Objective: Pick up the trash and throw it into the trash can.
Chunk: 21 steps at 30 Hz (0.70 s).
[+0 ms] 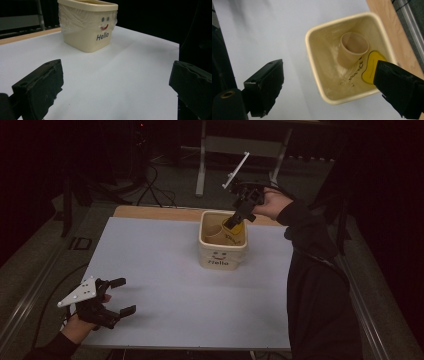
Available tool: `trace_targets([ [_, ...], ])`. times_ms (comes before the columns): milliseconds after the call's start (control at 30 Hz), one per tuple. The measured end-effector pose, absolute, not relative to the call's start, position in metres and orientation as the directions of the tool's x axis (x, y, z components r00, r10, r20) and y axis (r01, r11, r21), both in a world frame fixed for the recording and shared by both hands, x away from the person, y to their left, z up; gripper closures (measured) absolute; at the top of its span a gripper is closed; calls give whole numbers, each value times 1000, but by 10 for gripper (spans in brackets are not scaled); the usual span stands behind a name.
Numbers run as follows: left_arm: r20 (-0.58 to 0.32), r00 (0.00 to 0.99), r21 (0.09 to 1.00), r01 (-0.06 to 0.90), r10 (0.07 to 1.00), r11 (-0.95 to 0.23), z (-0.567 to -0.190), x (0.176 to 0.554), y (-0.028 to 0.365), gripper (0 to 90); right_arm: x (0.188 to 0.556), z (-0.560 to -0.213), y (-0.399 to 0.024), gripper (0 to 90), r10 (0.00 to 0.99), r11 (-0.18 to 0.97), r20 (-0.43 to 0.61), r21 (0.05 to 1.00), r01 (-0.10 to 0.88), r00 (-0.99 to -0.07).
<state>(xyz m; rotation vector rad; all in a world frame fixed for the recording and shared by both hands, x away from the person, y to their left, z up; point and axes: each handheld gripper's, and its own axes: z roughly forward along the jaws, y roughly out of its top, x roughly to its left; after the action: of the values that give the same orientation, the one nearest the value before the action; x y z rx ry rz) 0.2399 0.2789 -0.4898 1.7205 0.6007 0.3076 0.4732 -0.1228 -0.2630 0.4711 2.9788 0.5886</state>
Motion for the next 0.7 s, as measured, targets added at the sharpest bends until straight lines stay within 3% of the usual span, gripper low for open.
trace_targets([
  [67,-115,830,964,226,545,-140,-490,240,279,4,469,-268,-123,95,317,888,-40,364,282,-947],
  [700,-114,834,964,224,540,-142,-490,240,278,4,439,-308,-143,95,306,860,-6,429,274,-952],
])
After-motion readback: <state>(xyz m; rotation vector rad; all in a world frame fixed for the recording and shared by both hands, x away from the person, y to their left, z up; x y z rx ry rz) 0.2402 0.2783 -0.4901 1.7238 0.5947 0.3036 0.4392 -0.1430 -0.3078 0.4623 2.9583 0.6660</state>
